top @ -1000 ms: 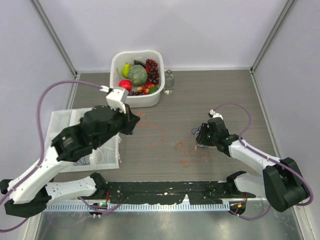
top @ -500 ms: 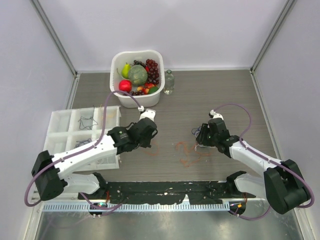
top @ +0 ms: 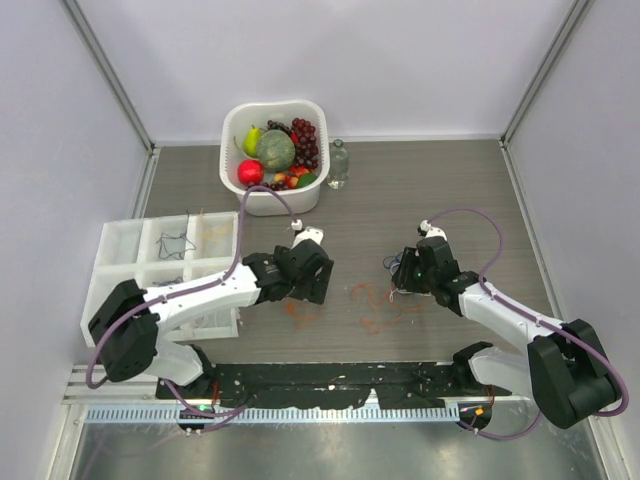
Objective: Untangle the cables
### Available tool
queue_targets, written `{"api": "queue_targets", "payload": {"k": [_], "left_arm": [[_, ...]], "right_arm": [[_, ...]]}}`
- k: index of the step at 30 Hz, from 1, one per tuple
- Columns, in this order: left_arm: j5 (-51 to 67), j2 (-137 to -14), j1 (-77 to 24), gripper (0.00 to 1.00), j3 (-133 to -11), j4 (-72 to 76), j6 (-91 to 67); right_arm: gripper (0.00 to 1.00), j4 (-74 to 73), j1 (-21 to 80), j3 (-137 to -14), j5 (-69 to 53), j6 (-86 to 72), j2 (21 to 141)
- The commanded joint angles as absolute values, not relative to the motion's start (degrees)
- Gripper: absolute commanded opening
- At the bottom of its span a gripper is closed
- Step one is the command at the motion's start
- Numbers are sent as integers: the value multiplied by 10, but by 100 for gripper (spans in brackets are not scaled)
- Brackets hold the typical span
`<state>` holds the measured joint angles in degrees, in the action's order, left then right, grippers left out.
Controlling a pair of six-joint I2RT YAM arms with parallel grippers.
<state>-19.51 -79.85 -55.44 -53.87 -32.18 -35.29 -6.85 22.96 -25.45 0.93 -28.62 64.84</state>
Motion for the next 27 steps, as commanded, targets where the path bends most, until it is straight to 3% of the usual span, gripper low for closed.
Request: {"api": "queue_targets", "payload": {"k": [1, 5, 11, 15, 18, 24, 26, 27], "left_arm": [[-157, -842, -553, 92, -555, -289, -336], [-132, -896, -555, 99, -577, -310, -347], [-125, -939, -555, 100, -577, -309, -377], [-126, -961, -555, 88, -582, -294, -374], [-141, -981, -555, 68, -585, -290, -373], [-166, -956, -555, 13, -593, -311, -369], [-186, -920, -555, 1, -597, -329, -361], [-195, -898, -555, 0, -602, -341, -357]], "right_arm": [[41, -44, 229, -254, 9, -283, 631], [41, -43, 229, -254, 9, -282, 632], [41, -41, 229, -252, -11, -283, 630], [41, -42, 229, -252, -12, -282, 631], [41, -40, 229, -252, -13, -282, 632], [41, -40, 229, -251, -14, -282, 629], [41, -40, 229, -251, -13, -282, 629], [41, -39, 229, -251, -15, -282, 629]]}}
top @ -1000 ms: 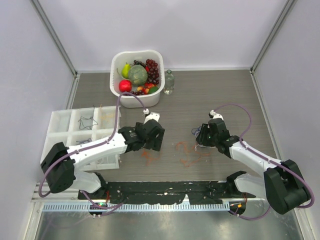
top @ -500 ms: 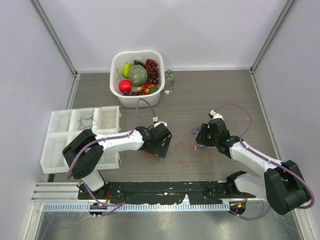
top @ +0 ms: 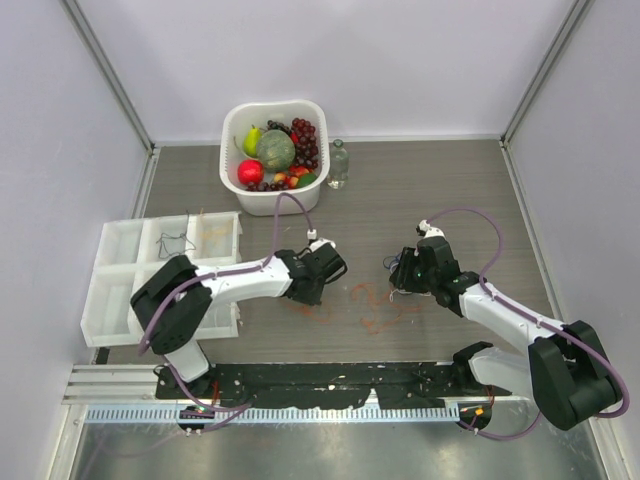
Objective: Untangle the cables
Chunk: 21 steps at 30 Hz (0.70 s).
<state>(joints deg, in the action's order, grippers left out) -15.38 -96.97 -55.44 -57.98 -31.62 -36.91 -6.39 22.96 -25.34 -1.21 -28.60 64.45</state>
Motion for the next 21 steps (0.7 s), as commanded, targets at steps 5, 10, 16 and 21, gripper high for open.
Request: {"api": "queue_targets", "payload": {"k": [5, 10, 16, 21], "left_arm": [[-227, -768, -523, 0, -634, -402, -327], [-221, -644, -391, 0, -674, -444, -287], [-240, -595, -150, 0, -762, -454, -252], [-242, -656, 59, 0, -800, -445, -298]], "right_arm": [[41, -38, 229, -251, -16, -282, 630], [41, -38, 229, -250, -16, -281, 629], [41, -37, 229, -250, -19, -282, 632], [41, -36, 230, -252, -22, -281, 636]]}}
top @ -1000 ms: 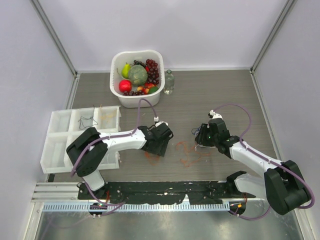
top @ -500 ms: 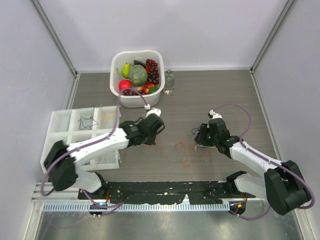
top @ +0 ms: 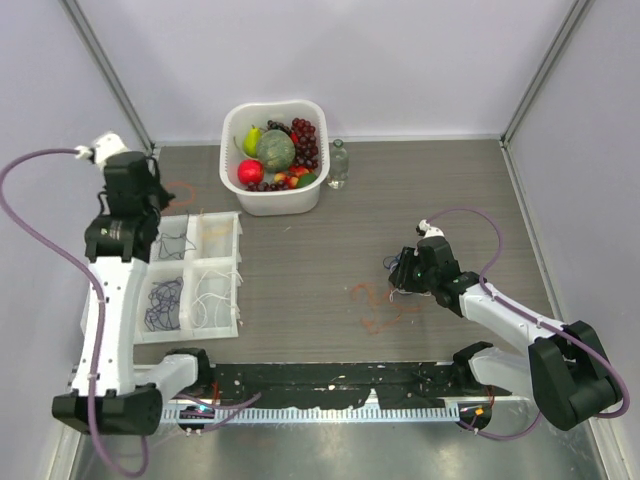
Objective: Untangle the cables
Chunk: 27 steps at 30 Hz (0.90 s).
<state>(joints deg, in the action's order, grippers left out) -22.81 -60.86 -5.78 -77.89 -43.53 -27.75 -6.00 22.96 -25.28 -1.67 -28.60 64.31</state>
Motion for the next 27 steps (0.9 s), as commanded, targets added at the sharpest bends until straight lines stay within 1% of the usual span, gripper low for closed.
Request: {"api": "queue_targets", "payload": {"k": [1, 4, 6, 8, 12, 17, 21, 22, 23, 24, 25, 26, 27], "left_arm": [[-243, -669, 92, 0, -798, -440, -314], [-305, -713, 151, 0, -795, -426, -348], [-369, -738, 166, 0, -784, -398, -363], [-394, -772, 177, 0, -780, -368, -363], [-475, -859, 188, 0, -806, -395, -397], [-480, -930, 207, 0, -806, -411, -431], [-426, -942, 225, 0, -767, -381, -449], [-417, -943, 232, 4, -762, -373, -451], [-415, -945, 236, 12, -767, -385, -462], [-412, -946, 240, 24, -776, -398, -469], [-408, -943, 240, 45, -780, -404, -472], [-392, -934, 239, 63, -778, -403, -473], [-375, -919, 240, 76, -774, -396, -474]], "right_arm": [[41, -36, 230, -252, -22, -281, 636], [41, -36, 230, -251, -25, -280, 636], [41, -35, 230, -251, -25, -280, 635], [41, -34, 230, -250, -26, -279, 635], [41, -33, 230, -250, -28, -280, 636], [41, -33, 231, -250, -29, -279, 635], [41, -32, 230, -249, -29, -280, 633], [41, -32, 231, -250, -29, -279, 634], [41, -32, 231, -250, -30, -279, 634], [41, -32, 231, -250, -30, -280, 635], [41, -32, 231, -250, -30, -280, 634], [41, -31, 231, -250, -30, -279, 635], [41, -32, 231, -250, -30, -279, 634]]}}
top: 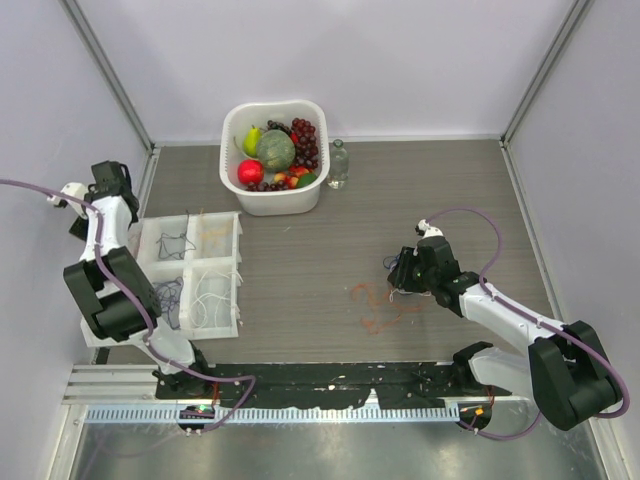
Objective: Untangle the cables
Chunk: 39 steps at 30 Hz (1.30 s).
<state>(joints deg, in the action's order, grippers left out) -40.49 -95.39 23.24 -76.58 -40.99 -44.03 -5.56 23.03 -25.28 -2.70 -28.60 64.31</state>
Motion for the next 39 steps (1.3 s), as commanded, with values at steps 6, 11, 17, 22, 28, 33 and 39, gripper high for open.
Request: {"api": "queue_targets", "payload": {"k": [6, 11, 17, 22, 28, 33, 39], "left_arm": [[-265, -830, 176, 84, -722, -379, -484], [-104, -716, -52, 79, -607, -262, -433], [52, -722, -401, 80, -500, -120, -396], [-25, -873, -557, 76, -569, -162, -366], [-98, -1012, -581, 63, -685, -217, -368], [-51, -1077, -583, 60, -736, -234, -361], [-81, -1070, -583, 11, -755, -246, -326]], "right_arm": [[41, -32, 232, -249, -28, -280, 633], [41, -32, 231, -247, -24, -280, 627], [41, -32, 234, -243, -17, -282, 615], [41, -29, 234, -241, -18, -282, 611], [41, -30, 236, -240, -18, -281, 609], [41, -26, 236, -239, -21, -281, 607], [44, -24, 240, -242, -28, -277, 616]]}}
